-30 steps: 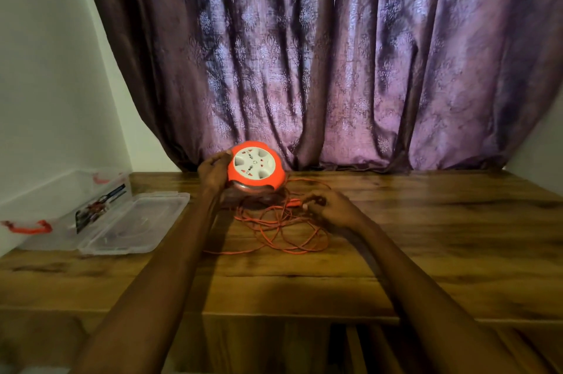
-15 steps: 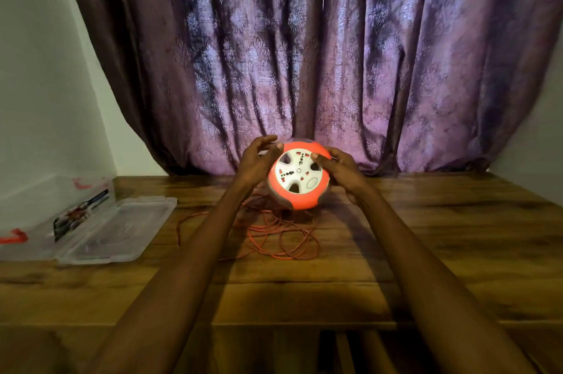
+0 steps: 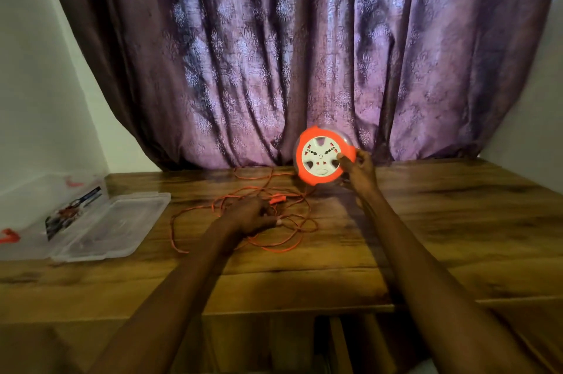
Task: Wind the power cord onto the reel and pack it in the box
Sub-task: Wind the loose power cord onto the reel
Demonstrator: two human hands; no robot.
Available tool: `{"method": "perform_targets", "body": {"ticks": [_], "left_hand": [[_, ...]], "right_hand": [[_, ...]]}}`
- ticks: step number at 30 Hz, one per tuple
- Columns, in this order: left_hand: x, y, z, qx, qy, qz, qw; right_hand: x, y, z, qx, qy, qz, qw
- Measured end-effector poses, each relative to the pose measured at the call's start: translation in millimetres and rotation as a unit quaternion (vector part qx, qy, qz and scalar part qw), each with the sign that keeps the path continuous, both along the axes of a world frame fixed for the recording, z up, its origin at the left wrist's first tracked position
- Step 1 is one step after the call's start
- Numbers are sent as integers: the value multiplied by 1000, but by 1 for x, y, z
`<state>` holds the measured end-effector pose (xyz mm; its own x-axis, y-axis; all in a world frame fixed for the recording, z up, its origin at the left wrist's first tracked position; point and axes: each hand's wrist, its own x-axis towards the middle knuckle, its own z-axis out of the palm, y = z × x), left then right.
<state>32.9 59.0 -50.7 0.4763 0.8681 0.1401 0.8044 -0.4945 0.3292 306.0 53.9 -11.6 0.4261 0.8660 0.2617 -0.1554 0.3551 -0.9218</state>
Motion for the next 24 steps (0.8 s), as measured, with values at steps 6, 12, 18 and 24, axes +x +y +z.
{"method": "perform_targets", "body": {"ticks": [6, 12, 18, 24], "left_hand": [[12, -13, -22, -72, 126, 12, 989], [6, -3, -27, -44, 187, 39, 981], [-49, 23, -26, -4, 183, 123, 975], [-85, 36, -11, 15, 204, 162, 965]], "right_hand": [[-4, 2, -6, 9, 19, -1, 1000], [-16, 5, -11, 2, 52, -6, 999], [-33, 9, -23, -2, 93, 49, 994], [-46, 16, -34, -36, 108, 91, 989]]}}
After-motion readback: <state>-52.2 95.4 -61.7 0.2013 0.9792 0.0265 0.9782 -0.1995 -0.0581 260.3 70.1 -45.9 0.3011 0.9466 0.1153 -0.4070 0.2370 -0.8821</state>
